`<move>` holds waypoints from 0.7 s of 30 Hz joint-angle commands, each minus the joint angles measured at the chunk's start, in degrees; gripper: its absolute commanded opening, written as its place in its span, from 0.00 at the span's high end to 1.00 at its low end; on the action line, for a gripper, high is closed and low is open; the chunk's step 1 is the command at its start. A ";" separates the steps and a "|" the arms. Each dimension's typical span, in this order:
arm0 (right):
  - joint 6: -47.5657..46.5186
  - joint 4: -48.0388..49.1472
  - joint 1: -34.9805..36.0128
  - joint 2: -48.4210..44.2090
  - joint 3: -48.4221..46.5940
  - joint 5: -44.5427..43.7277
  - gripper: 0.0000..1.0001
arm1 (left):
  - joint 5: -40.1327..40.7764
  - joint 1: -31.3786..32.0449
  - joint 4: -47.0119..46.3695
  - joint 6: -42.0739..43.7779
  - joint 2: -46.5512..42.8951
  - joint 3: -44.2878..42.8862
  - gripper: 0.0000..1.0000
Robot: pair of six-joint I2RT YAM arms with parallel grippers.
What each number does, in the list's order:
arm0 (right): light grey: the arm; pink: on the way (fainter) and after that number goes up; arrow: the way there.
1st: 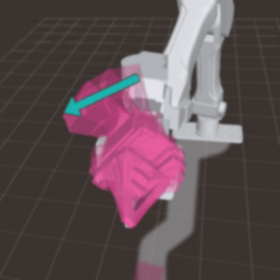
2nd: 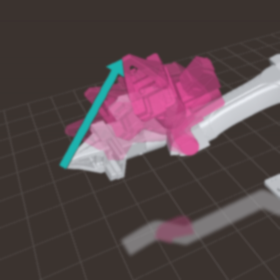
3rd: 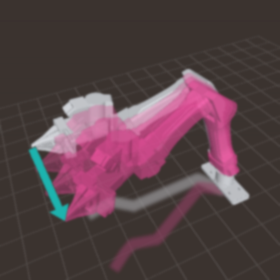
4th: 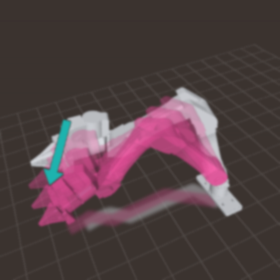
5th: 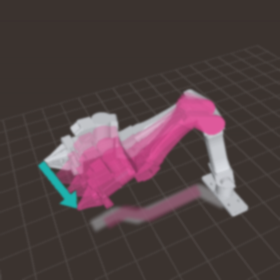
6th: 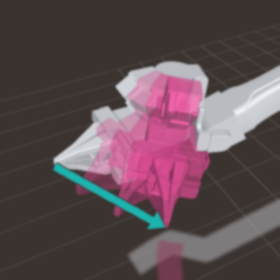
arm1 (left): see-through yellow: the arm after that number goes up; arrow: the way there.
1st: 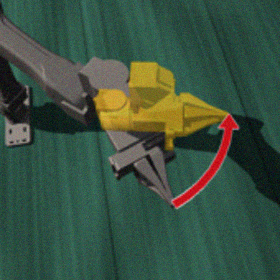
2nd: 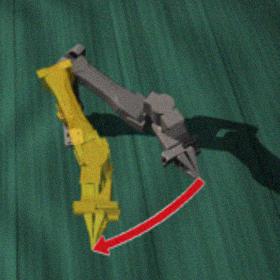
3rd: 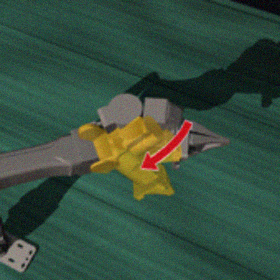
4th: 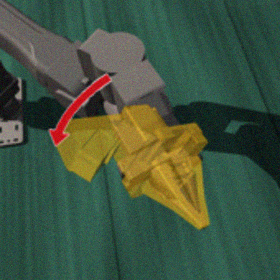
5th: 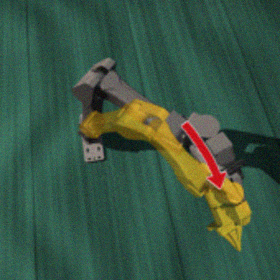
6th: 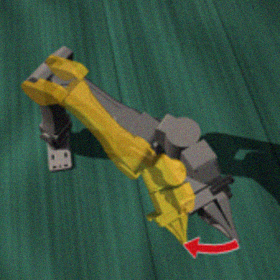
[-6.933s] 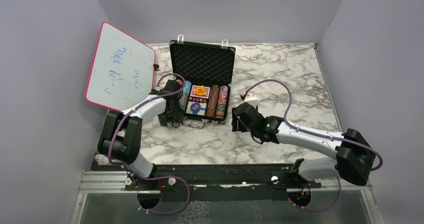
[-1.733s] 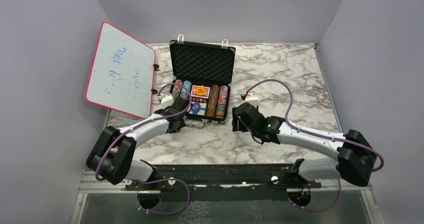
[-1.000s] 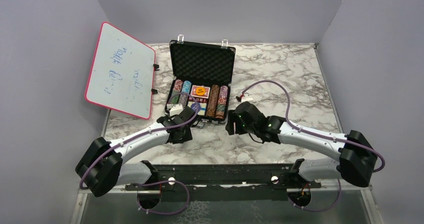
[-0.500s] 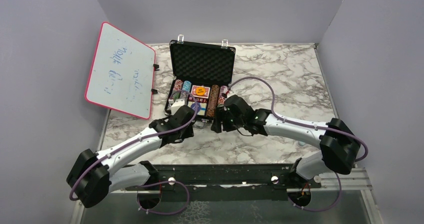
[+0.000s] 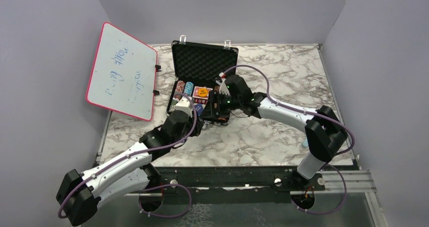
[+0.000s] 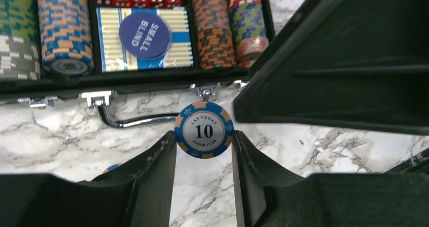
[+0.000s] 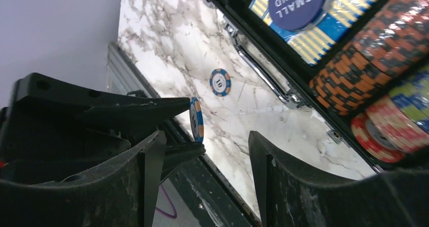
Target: Pack up texas hold em set
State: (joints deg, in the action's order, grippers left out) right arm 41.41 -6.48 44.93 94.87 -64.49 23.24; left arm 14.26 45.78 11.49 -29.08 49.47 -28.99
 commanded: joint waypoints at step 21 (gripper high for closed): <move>-5.96 1.10 0.34 5.82 -6.29 12.90 0.99 | 6.93 0.91 1.16 0.19 -6.89 -0.10 0.32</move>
State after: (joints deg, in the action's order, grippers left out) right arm 40.36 -5.61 44.66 100.99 -68.20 38.52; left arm 13.34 46.74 7.88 -26.65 44.77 -27.16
